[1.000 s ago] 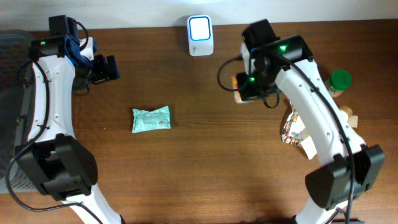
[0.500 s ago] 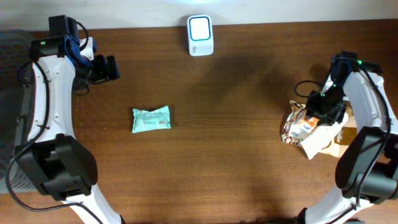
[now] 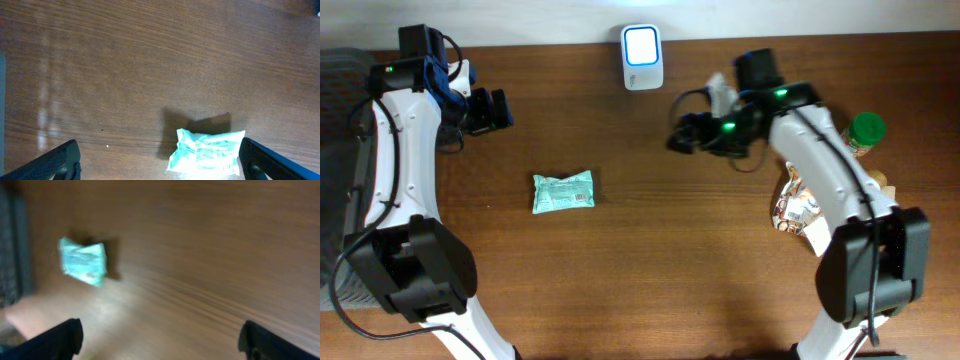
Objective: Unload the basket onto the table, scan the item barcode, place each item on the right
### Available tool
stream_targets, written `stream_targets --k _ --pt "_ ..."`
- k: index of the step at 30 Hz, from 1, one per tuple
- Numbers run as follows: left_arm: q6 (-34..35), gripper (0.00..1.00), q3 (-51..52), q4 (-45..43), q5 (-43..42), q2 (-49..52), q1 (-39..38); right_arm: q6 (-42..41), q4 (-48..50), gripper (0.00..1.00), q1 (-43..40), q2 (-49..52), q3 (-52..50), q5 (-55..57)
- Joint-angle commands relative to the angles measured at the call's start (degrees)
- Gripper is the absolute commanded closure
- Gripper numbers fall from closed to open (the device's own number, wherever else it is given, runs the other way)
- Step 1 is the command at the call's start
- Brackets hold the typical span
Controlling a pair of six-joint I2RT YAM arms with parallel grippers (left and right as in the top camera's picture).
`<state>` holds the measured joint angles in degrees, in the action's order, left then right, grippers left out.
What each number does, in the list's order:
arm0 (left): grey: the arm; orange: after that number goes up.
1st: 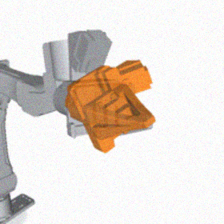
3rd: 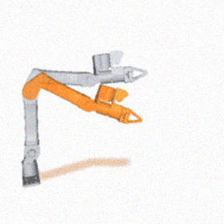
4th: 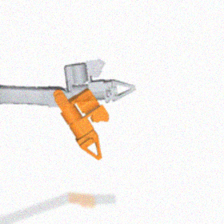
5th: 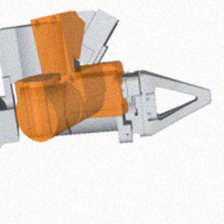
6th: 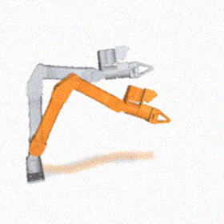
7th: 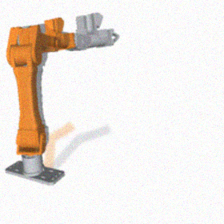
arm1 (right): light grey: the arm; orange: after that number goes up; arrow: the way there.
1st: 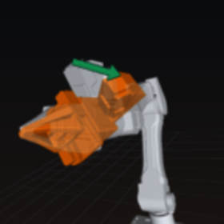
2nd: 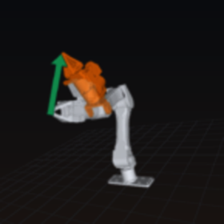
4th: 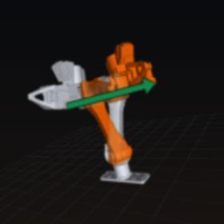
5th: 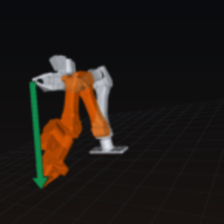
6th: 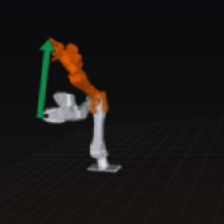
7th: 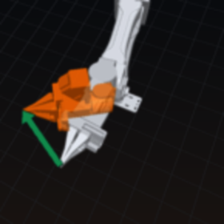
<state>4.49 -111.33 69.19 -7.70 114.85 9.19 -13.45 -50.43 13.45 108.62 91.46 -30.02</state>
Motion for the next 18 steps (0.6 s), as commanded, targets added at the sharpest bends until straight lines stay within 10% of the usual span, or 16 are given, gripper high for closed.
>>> stream_targets --k 1,5,11,18 --pt "-0.3 0.01 -0.2 -0.1 -0.4 -1.0 0.4 -9.8 7.3 0.01 7.5 3.7 0.7 -1.3" --pt "-0.3 0.01 -0.2 -0.1 -0.4 -1.0 0.4 -12.8 17.5 0.05 16.1 11.3 0.7 -2.8" --pt "-0.3 0.01 -0.2 -0.1 -0.4 -1.0 0.4 -20.0 24.3 0.60 22.3 18.9 0.7 -2.8" --pt "-0.3 0.01 -0.2 -0.1 -0.4 -1.0 0.4 -20.1 25.5 0.47 23.1 22.7 0.7 -6.1"
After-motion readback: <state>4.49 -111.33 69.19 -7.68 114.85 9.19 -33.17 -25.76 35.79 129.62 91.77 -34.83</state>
